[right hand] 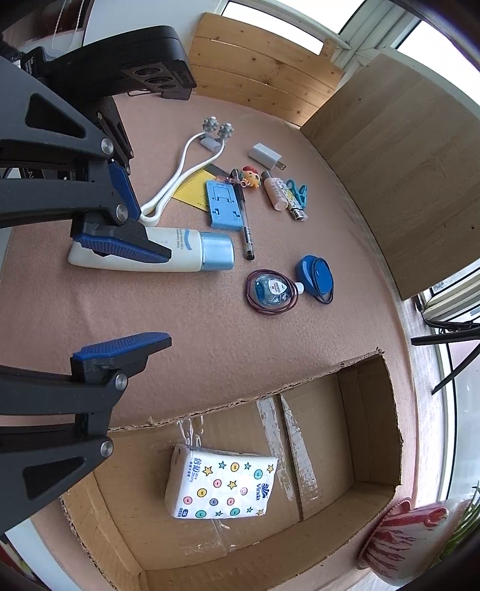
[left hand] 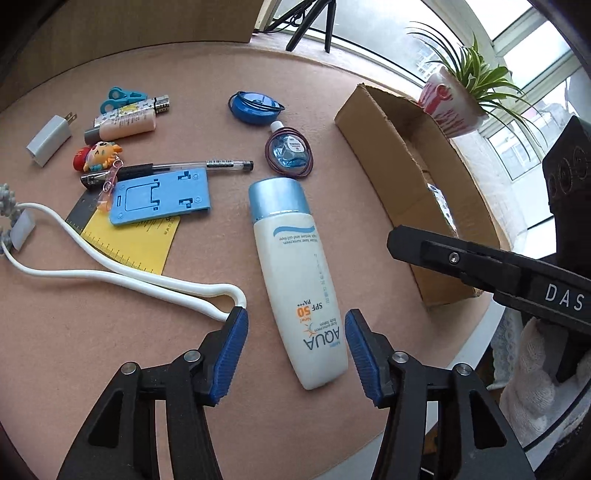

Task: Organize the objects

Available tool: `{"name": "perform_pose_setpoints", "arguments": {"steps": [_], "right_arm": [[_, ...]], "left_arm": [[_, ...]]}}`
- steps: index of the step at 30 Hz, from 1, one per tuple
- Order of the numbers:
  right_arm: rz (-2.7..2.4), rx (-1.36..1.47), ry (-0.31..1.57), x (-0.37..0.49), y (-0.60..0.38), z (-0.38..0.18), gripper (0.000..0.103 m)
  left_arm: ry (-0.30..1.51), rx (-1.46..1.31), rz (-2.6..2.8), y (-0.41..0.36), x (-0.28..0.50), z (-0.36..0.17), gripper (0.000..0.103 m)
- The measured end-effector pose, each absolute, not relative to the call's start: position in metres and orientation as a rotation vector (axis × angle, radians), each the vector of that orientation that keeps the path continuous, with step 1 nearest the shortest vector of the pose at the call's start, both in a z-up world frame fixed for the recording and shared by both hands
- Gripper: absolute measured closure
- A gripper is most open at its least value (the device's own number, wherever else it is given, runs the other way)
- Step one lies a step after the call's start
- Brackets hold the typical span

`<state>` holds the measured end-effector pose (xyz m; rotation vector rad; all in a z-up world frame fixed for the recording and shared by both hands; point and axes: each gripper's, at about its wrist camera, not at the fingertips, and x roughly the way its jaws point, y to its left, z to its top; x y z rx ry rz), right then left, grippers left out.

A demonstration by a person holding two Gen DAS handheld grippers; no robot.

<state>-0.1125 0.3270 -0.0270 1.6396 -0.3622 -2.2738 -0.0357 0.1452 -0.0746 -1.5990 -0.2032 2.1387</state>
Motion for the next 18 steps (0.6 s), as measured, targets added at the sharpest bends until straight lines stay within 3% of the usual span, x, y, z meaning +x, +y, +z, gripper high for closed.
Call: {"name": "perform_pose_setpoints", "arguments": {"steps": [3, 7, 18], "right_arm": [[-2.248, 1.645, -0.355, -0.112, 0.320, -0.030, 0.067], [-2.215, 1.665, -0.365, -0.114, 0.313, -0.038, 0.064], [-2.120, 1.748, -0.392, -0.119, 0.306, -0.062, 0.064]], "left_arm": [[-0.214, -1.597, 2.125, 0.144, -0.036, -0.075, 0.046], [-0.204, -1.592, 2.105, 0.142, -0.030, -0.076, 0.057], [-0.223, -1.608, 2.090, 0.149, -0.035, -0.091, 0.055]]}}
